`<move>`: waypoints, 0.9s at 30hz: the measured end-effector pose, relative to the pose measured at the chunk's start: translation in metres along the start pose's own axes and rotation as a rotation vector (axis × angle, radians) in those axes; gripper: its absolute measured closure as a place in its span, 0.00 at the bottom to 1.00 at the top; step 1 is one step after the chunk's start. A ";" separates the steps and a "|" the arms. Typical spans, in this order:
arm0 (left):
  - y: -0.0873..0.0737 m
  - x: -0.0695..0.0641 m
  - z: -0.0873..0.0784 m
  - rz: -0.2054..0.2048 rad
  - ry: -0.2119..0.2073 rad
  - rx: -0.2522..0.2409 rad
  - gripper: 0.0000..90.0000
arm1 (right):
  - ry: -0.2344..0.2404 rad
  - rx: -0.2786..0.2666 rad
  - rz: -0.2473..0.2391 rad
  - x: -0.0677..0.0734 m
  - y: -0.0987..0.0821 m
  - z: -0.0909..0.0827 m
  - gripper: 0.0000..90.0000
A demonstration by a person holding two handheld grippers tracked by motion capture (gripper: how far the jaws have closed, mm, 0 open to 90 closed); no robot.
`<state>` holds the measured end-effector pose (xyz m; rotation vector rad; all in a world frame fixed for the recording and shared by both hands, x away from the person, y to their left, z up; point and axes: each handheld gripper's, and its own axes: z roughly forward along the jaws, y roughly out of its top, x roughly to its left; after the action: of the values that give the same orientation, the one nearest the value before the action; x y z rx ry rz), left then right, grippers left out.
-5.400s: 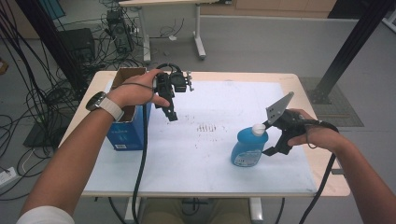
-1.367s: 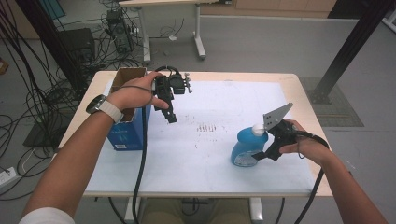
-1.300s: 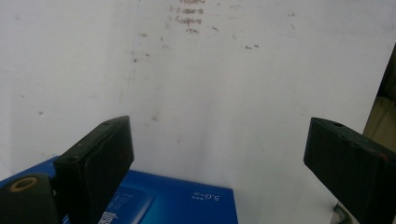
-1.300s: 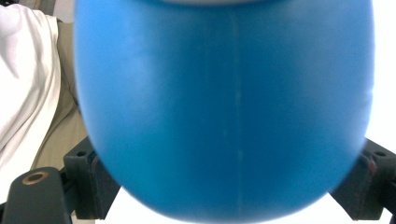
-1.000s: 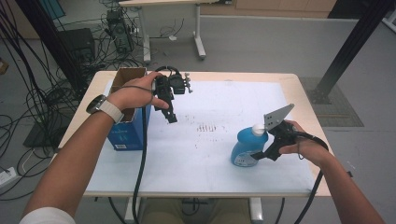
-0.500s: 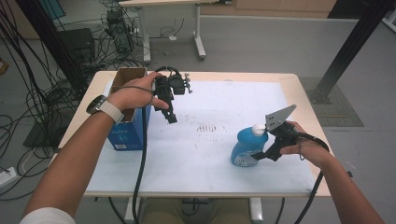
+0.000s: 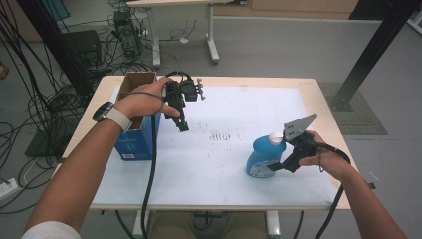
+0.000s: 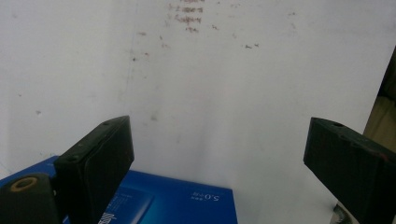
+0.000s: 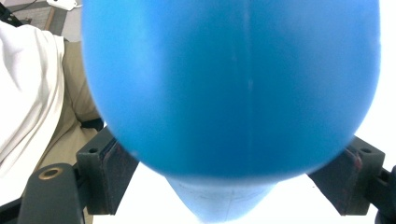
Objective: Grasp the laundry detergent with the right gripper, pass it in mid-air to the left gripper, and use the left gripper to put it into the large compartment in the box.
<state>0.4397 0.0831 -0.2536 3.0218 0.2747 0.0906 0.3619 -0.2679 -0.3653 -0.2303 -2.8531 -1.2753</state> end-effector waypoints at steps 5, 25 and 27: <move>0.000 0.000 0.000 0.000 0.000 -0.001 0.10 | 0.001 -0.009 0.001 0.000 -0.001 0.001 0.19; -0.001 0.000 0.001 -0.004 -0.001 0.003 0.10 | 0.005 -0.054 -0.003 -0.001 -0.007 0.008 0.23; -0.001 0.000 0.002 -0.004 -0.001 0.002 0.10 | 0.005 -0.058 -0.001 -0.001 -0.008 0.009 0.23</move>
<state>0.4396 0.0836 -0.2552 3.0227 0.2811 0.0879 0.3622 -0.2667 -0.3771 -0.2254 -2.8150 -1.3577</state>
